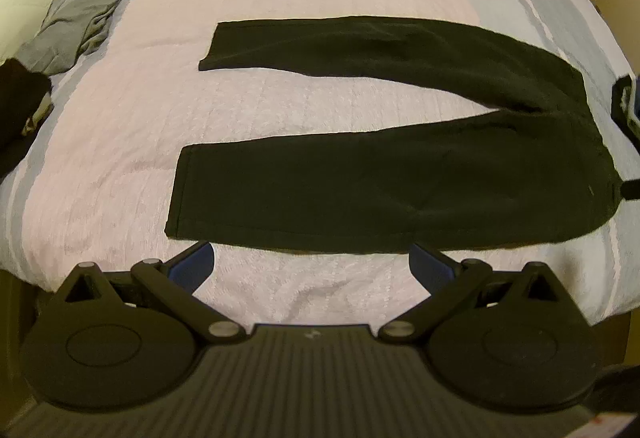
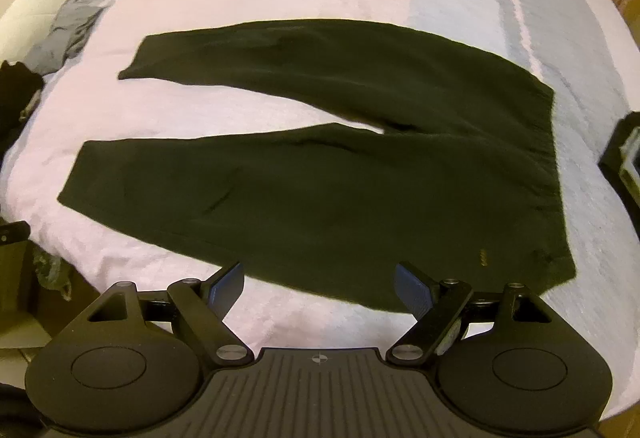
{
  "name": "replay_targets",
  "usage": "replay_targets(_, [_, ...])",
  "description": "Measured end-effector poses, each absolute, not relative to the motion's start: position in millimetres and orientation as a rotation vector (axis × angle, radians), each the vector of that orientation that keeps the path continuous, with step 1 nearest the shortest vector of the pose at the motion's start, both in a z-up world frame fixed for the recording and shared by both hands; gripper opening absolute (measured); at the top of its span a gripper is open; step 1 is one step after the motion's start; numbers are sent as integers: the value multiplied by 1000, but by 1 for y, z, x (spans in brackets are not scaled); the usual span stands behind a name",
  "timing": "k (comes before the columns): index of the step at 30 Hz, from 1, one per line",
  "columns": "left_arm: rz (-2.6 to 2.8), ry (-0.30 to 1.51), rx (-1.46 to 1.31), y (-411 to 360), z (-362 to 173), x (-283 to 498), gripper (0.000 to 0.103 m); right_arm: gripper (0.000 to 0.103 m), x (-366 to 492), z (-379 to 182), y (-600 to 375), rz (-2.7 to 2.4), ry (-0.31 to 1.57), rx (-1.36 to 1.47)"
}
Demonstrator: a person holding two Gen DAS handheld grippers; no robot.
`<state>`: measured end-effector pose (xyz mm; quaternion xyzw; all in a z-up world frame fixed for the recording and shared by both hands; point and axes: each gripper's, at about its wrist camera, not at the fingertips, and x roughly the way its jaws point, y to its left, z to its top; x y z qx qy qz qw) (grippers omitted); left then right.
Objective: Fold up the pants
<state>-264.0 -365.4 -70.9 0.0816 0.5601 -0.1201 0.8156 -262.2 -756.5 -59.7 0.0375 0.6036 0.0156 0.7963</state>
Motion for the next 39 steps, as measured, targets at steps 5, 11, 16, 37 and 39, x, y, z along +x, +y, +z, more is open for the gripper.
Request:
replay_targets(5, [-317,1188,205,-373,-78,-253,102,80,-274,-56,-773,-49,1303,79])
replay_targets(11, [-408,1179,234,-398,-86,-228,102,80,-286,-46,-817,-147,1298,87])
replay_targets(16, [-474,1139,303,-424,-86,-196,102,80,-266,-40,-859,-162,1270,54])
replay_targets(37, [-525,1006,599,-485,-126,18,92,79,-51,-100,-949,109,1168,-222])
replay_targets(39, [-556,1013,647,-476,-148,44,91,79,-37,-110,-948,119,1172,-236])
